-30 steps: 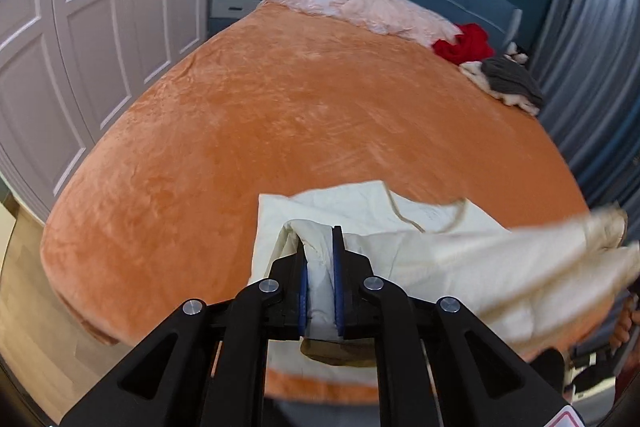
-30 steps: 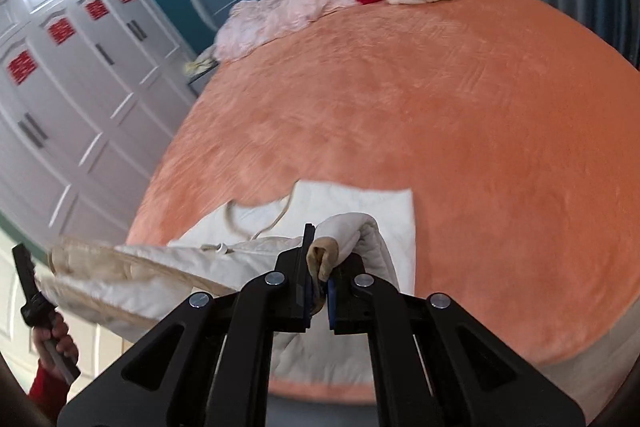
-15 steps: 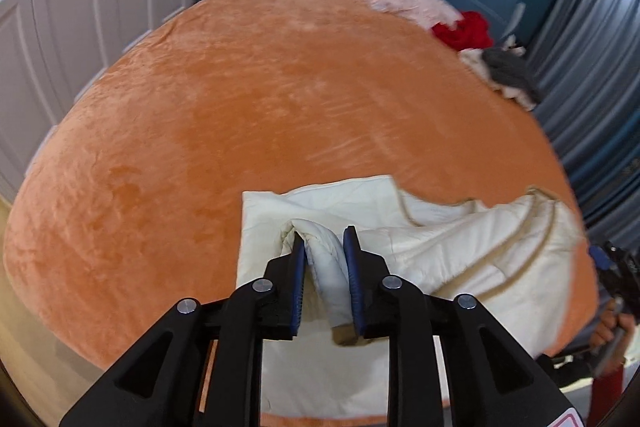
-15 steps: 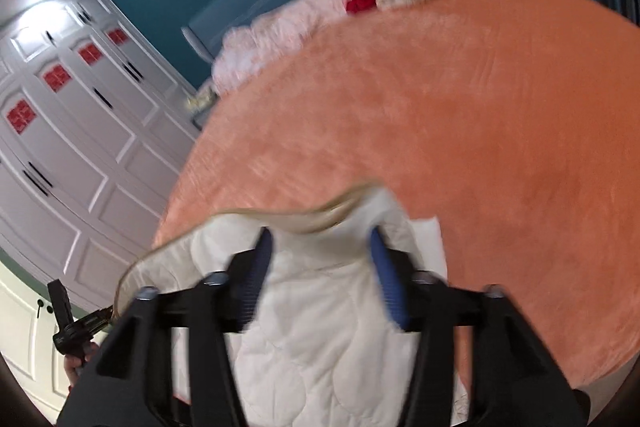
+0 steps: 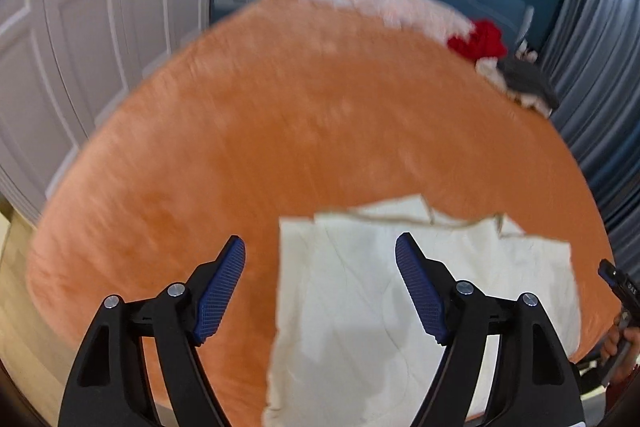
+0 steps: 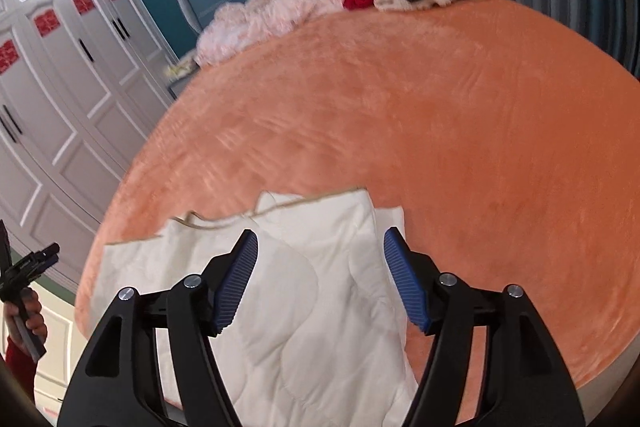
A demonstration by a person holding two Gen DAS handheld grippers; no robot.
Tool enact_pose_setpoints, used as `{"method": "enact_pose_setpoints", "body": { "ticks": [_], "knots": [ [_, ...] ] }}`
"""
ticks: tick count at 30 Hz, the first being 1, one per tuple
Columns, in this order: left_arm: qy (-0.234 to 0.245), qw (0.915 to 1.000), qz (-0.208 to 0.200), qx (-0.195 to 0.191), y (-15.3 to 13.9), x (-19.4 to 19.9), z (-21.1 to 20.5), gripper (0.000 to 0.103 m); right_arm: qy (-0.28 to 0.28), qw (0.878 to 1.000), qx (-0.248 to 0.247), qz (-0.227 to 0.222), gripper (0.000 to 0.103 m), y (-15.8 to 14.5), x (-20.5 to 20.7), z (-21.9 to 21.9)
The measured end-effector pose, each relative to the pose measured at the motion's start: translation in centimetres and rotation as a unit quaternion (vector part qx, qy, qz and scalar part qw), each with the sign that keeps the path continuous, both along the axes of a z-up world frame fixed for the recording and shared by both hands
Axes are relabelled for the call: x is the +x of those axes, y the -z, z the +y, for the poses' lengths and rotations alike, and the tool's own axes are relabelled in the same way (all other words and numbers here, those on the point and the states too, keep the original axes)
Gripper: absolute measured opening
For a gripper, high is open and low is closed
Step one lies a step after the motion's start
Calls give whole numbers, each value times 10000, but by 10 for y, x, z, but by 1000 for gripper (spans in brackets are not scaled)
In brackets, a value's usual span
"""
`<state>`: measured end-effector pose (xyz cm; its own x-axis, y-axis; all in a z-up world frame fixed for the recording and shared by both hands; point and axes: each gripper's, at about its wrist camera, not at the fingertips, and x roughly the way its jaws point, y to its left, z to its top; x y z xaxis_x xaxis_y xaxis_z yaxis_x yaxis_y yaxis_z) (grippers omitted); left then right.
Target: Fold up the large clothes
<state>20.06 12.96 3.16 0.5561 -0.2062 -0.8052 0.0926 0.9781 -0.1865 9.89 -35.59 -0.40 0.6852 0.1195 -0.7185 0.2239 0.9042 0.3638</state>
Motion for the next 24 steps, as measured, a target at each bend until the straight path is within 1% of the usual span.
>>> {"method": "enact_pose_setpoints", "body": {
  "ticks": [2,4,6,8,10,11,12,13,14,15,19,21,23,24],
  "knots": [
    [-30,9996,285,-77,26,11,-4,75,30,9998,-76,174,64,16,14,1],
    [-117,9982,536,-223,49,23,-6,75,36,9995,-121,274,63,25,25,1],
    [-152,9967,700,-387,64,33,-7,74,55,9991,-183,365,64,33,35,1],
    [-132,9962,757,-414,71,39,-11,72,53,9987,-183,469,64,41,45,1],
    [-84,9967,708,-379,72,44,-15,62,38,9980,-197,597,63,50,55,3],
    [-59,9969,698,-371,72,47,-16,49,8,9978,-185,642,63,54,59,4],
    [-77,9970,701,-314,72,49,-17,34,-51,9976,-148,674,51,57,62,5],
    [-72,9972,685,-297,72,52,-18,26,-126,9972,-128,728,41,60,65,8],
    [-66,9975,652,-273,70,54,-18,11,-169,9970,-112,748,17,60,67,8],
    [-81,9978,611,-247,67,55,-20,8,-219,9971,-69,730,9,58,67,10],
    [-130,9997,108,-167,41,52,-21,6,-9,9998,-179,21,8,18,59,7],
    [-220,9997,-68,-94,33,56,-22,6,190,9994,-173,-212,8,6,59,2],
    [-327,9994,-88,41,36,64,-25,6,287,9988,-379,-110,8,10,67,2],
    [-360,9993,2,77,44,71,-27,6,279,9985,-466,-14,8,15,72,3]
  ]
}}
